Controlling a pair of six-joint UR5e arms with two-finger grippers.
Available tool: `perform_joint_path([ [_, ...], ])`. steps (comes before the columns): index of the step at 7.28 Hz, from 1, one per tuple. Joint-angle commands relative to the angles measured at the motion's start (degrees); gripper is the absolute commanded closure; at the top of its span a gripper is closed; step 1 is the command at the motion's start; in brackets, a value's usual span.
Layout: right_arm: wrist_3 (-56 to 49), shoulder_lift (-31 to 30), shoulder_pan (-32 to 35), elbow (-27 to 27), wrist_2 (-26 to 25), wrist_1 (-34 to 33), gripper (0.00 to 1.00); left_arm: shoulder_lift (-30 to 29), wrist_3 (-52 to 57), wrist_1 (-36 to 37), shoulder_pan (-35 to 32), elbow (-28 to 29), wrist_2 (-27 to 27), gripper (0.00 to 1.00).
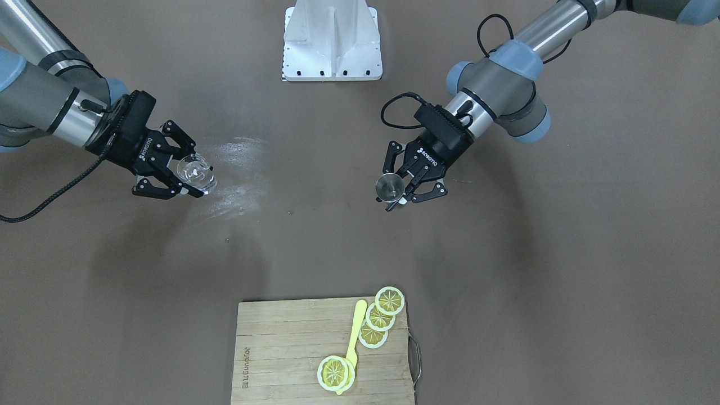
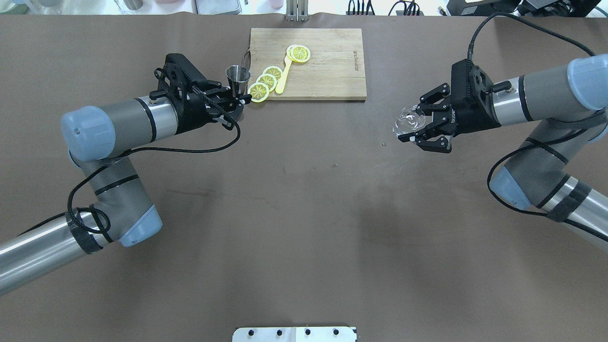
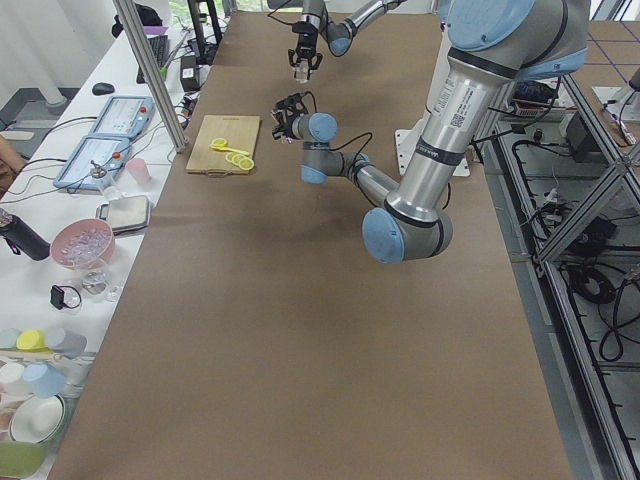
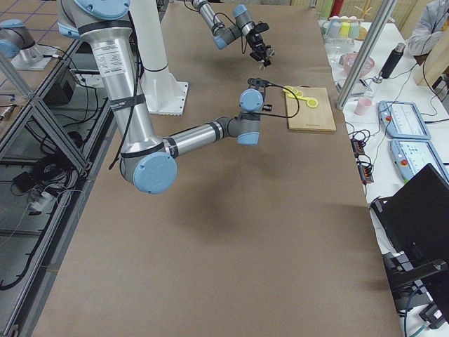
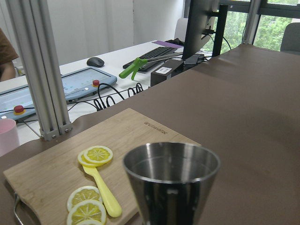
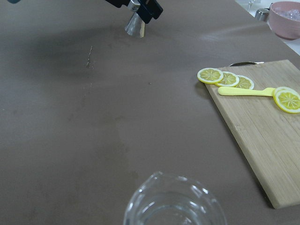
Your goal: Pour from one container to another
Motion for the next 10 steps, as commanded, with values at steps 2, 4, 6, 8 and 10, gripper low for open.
perform_joint_path([
  [2, -0.1, -1.0, 0.2, -0.2, -0.3, -0.1, 1.0, 0.1, 0.1, -2.7, 2.9, 0.6, 1.9, 1.0],
  [4, -0.1, -1.0, 0.2, -0.1, -0.4, -0.1, 1.0, -0.2, 0.2, -5.0, 4.9, 0.7, 6.1, 1.0],
  [6, -0.1, -0.7, 0.1, 0.0, -0.4, -0.6, 1.0, -3.6, 4.5, -5.3, 7.5, 2.7, 6.9, 1.0],
  [8, -0.1, -0.1, -0.8, 0.2, -0.7, -0.9, 1.0, -9.7, 4.6, -5.2, 7.6, 8.9, 6.8, 1.0],
  [10, -0.4, -0.1, -1.6, 0.3, -1.9, -0.9, 1.0, -10.7, 4.9, -7.4, 9.1, 9.6, 6.9, 1.0],
])
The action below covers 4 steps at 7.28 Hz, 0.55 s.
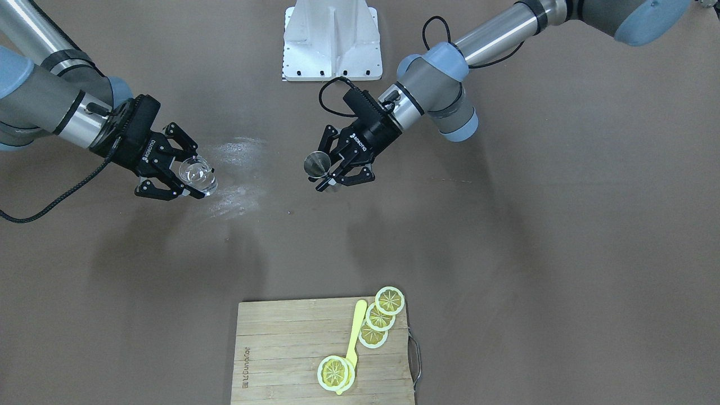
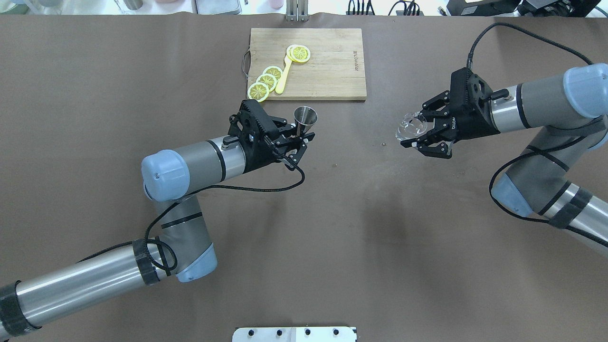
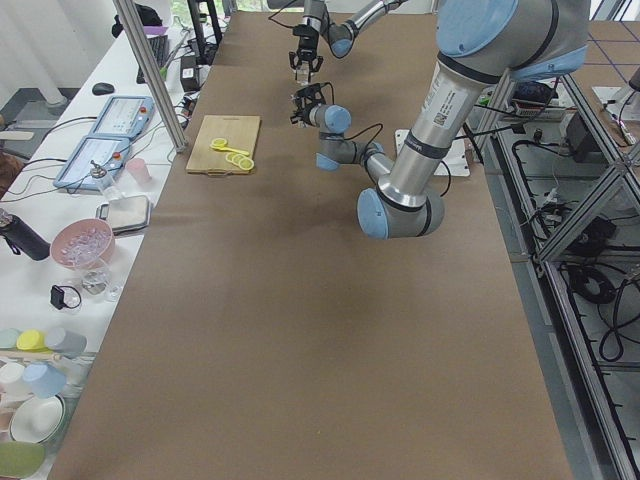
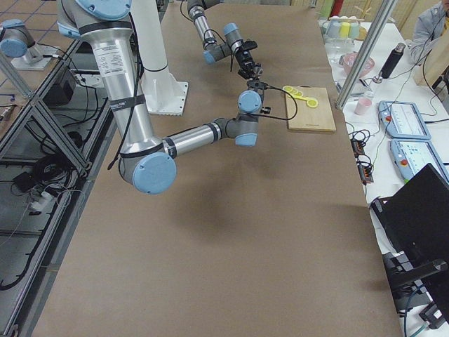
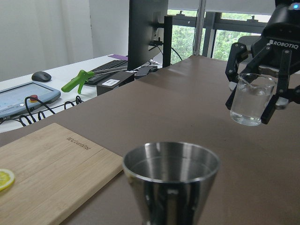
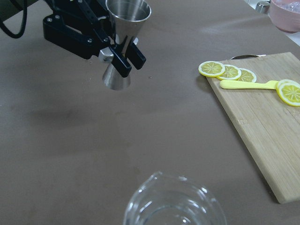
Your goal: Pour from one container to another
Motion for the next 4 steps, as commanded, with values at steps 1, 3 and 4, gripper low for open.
perform_joint_path([
  [1, -0.3, -0.3, -0.1, 0.2, -0.4, 0.2, 1.0, -0.7, 4.2, -5.4, 1.4, 0.4, -0.3, 1.0],
  [3, -0.4, -0.8, 1.8, 1.7, 0.4, -0.5, 1.0, -0.9, 8.0, -7.5, 5.1, 1.1, 0.0, 1.0],
  [4, -0.4, -1.5, 2.0, 2.3, 0.4, -0.8, 1.0, -1.0, 9.6, -7.5, 6.6, 0.8, 0.0, 1.0],
])
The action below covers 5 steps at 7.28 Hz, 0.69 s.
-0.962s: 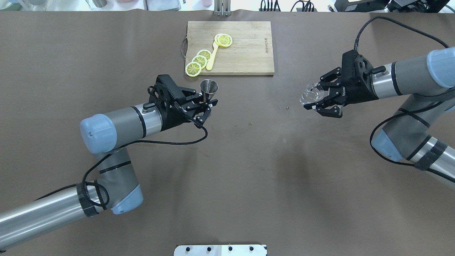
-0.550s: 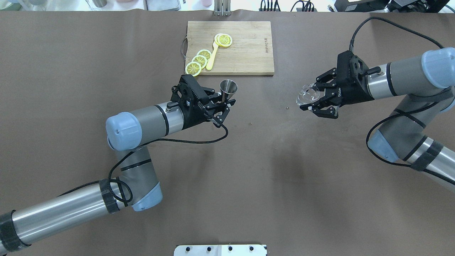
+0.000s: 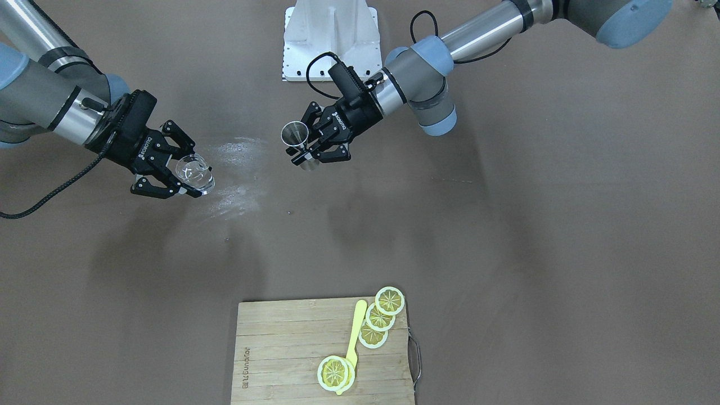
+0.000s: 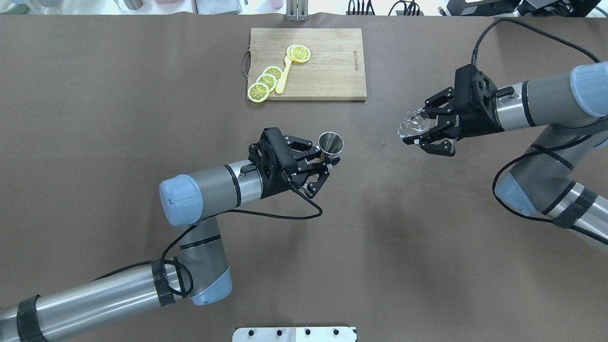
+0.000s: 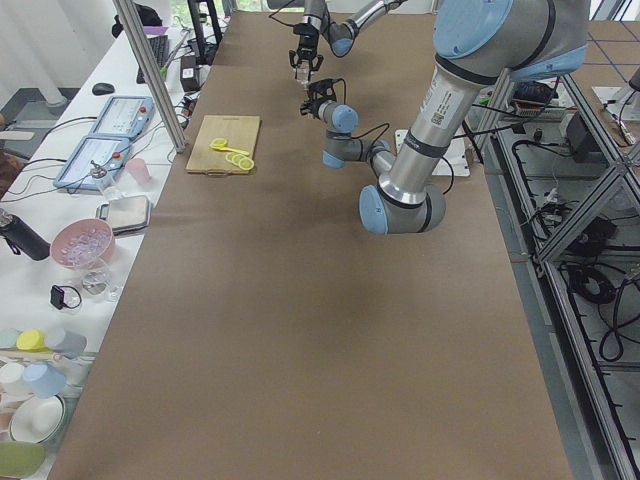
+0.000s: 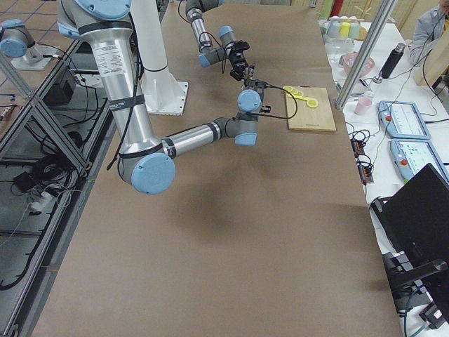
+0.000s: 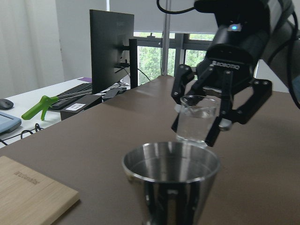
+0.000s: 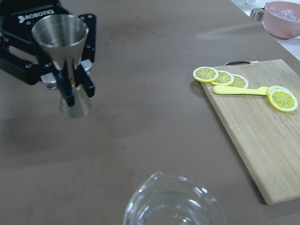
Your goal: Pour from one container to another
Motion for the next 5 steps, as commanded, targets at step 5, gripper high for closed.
perform_joint_path([
  [5, -7.0, -4.0, -3.6, 12.7, -7.7, -17.4, 1.0, -0.5, 2.4, -0.7, 3.0, 0.7, 1.8, 1.0],
])
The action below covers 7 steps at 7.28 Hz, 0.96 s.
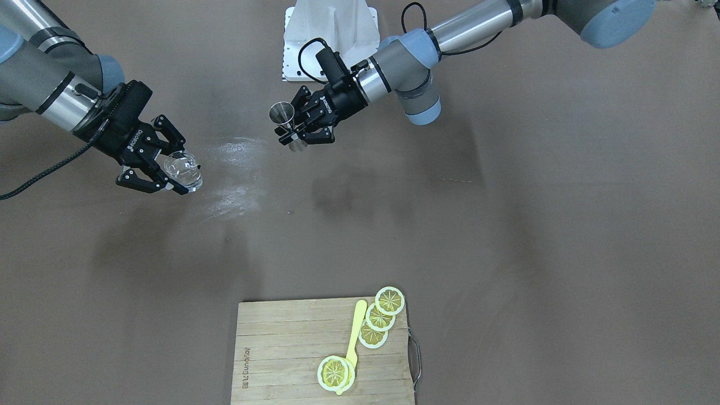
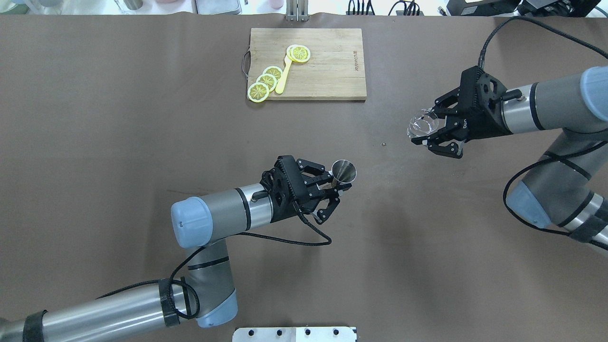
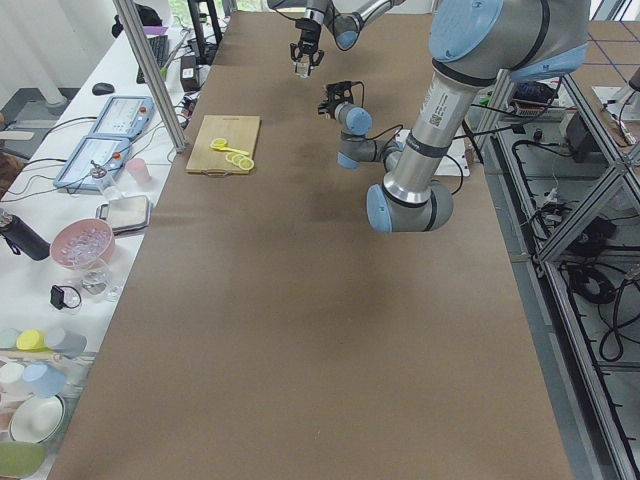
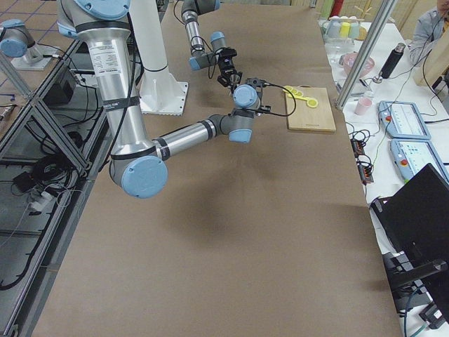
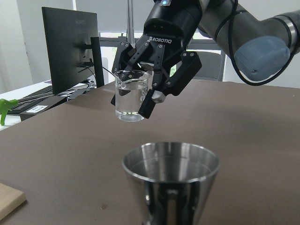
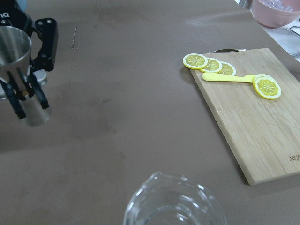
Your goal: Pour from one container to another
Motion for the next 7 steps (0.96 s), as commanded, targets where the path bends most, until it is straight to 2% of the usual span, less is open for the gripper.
perform_joint_path([
  [1, -1.8, -0.5, -4.0, 8.4, -4.1, -10.9, 1.0, -0.1, 0.1, 0.0, 0.0, 0.3, 2.1, 1.0],
  [4, -3.9, -0.9, -6.8, 18.3, -6.3, -23.5, 1.0, -0.1, 1.0, 0.2, -0.1, 0.4, 3.2, 1.0],
  [7, -5.9, -0.3, -8.3, 21.5, -7.2, -32.9, 1.0, -0.1, 1.3, 0.4, -0.1, 0.4, 4.7, 1.0],
])
